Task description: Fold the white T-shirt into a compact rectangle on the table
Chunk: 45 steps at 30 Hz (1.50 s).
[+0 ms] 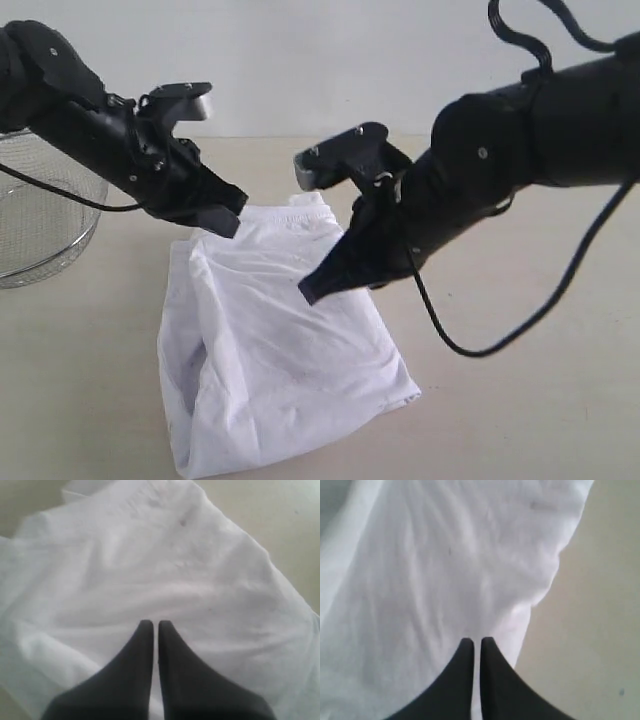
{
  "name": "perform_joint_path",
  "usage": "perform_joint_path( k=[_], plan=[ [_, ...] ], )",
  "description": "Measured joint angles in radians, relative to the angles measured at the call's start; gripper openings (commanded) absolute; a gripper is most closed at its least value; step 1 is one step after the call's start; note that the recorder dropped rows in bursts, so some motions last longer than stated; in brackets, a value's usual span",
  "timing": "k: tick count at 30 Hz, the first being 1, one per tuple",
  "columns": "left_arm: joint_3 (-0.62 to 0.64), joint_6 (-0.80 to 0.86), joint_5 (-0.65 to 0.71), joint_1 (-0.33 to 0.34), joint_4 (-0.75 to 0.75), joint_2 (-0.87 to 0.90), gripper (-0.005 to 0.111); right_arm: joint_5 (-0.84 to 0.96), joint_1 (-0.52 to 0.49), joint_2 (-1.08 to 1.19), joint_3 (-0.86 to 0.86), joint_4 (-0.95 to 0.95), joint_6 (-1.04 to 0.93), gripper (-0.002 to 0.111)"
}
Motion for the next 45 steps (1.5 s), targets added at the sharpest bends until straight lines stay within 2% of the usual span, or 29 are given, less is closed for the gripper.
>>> perform_joint_path(
  k=[4, 9, 13, 16, 20, 25, 29, 36, 45],
  plan=[
    [0.049, 0.017, -0.002, -0.038, -0.056, 0.000, 0.004, -0.023, -0.061, 0.083, -0.117, -0.004, -0.012, 0.000],
    [0.148, 0.037, -0.059, -0.042, -0.102, 0.000, 0.004, 0.014, -0.147, 0.232, -0.244, 0.029, -0.125, 0.000],
    [0.241, 0.133, -0.089, -0.042, -0.212, -0.027, 0.004, 0.054, -0.172, 0.329, -0.351, 0.192, -0.287, 0.000],
    [0.311, 0.253, -0.100, -0.044, -0.351, -0.085, 0.004, 0.119, -0.187, 0.389, -0.443, 0.348, -0.431, 0.000],
    [0.363, 0.326, -0.107, -0.046, -0.440, -0.141, 0.004, 0.197, -0.189, 0.469, -0.547, 0.463, -0.512, 0.000],
    [0.384, 0.342, -0.126, -0.054, -0.449, -0.144, 0.004, 0.280, -0.189, 0.597, -0.671, 0.506, -0.516, 0.000],
    [0.384, 0.346, -0.163, -0.089, -0.451, -0.144, 0.004, 0.304, -0.192, 0.654, -0.717, 0.511, -0.490, 0.000],
    [0.384, 0.341, -0.252, -0.170, -0.444, -0.144, 0.004, 0.318, -0.192, 0.660, -0.730, 0.504, -0.477, 0.000],
    [0.482, 0.227, -0.355, -0.177, -0.333, -0.144, 0.004, 0.319, -0.192, 0.660, -0.730, 0.500, -0.470, 0.000]
  ],
)
